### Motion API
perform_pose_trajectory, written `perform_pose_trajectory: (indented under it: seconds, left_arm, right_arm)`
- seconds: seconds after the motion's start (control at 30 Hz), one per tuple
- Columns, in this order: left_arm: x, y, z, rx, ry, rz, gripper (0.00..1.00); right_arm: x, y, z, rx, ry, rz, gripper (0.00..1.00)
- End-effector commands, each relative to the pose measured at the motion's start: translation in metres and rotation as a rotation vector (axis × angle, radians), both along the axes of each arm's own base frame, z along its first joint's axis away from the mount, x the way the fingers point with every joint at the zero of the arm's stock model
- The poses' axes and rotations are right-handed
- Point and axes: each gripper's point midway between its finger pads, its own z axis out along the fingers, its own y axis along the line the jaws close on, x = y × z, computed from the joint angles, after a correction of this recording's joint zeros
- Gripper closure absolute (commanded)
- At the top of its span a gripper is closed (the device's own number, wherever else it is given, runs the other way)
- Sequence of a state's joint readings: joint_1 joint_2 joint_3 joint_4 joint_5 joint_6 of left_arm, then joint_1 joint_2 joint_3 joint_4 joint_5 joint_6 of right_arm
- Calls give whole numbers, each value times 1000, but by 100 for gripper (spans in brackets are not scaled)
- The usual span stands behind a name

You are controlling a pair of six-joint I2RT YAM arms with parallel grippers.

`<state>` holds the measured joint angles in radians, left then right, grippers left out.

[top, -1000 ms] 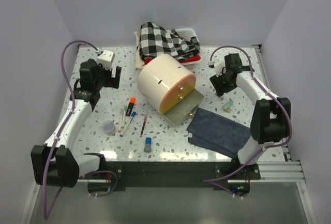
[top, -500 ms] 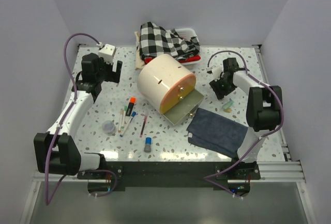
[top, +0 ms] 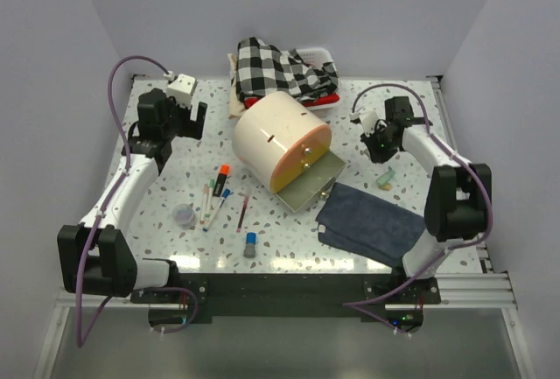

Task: Sort the stationery into containers
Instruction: Pick up the stationery from the center of the board, then place the stationery in the drawer.

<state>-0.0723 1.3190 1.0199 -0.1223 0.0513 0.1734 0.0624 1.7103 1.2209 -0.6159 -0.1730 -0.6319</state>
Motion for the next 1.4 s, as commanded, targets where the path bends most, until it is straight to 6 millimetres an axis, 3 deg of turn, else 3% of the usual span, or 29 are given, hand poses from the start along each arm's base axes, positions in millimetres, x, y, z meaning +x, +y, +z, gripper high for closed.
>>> perform_pose_trajectory:
  seconds: [0.0, 0.03, 0.13, 0.17, 0.23, 0.33, 0.43, 0.7, 1.0, 1.03, 1.07, 1.17, 1.2, 1.27, 1.37]
  left_arm:
    - [0, -2, 20, -3, -108, -34, 7]
    - [-3, -3, 14, -4, -98, -39, 7]
    - [-3, -6, 19, -7, -144, -59, 8]
    - [-4, -6, 21, -8, -156, -59, 8]
    - [-6, -6, 22, -9, -164, -57, 8]
    - [-10, -6, 25, -9, -172, -61, 8]
    - [-14, -6, 24, -6, -175, -62, 8]
    - [-29, -6, 14, -32, -161, -59, 9]
    - [-31, -2, 11, -41, -161, -47, 9]
    - [-31, 0, 12, -37, -166, -30, 8]
    - [-30, 2, 14, -39, -171, -18, 0]
    - [-30, 4, 14, -30, -174, -10, 0]
    - [-29, 5, 16, -29, -178, -7, 0]
    - [-29, 5, 16, -28, -179, -6, 0]
    - [-29, 5, 19, -29, -186, -6, 0]
  right_arm:
    - [-26, 41, 86, 164, -194, 262, 100]
    - [-37, 47, 97, 182, -223, 309, 100]
    - [-67, 65, 95, 166, -254, 489, 100]
    - [-75, 67, 85, 143, -249, 529, 100]
    - [-80, 75, 83, 71, -312, 666, 100]
    - [-72, 87, 89, -43, -480, 807, 100]
    - [-70, 98, 89, -87, -532, 878, 100]
    - [-72, 131, 91, -84, -565, 987, 100]
    - [-69, 160, 77, -114, -558, 1073, 97]
    - [-68, 162, 77, -112, -556, 1075, 97]
    - [-67, 163, 76, -113, -553, 1073, 96]
    - [-65, 166, 79, -105, -569, 1060, 79]
    - [-64, 166, 81, -98, -576, 1040, 66]
    - [-63, 165, 90, -95, -598, 1017, 54]
    - [-66, 160, 100, -94, -593, 975, 50]
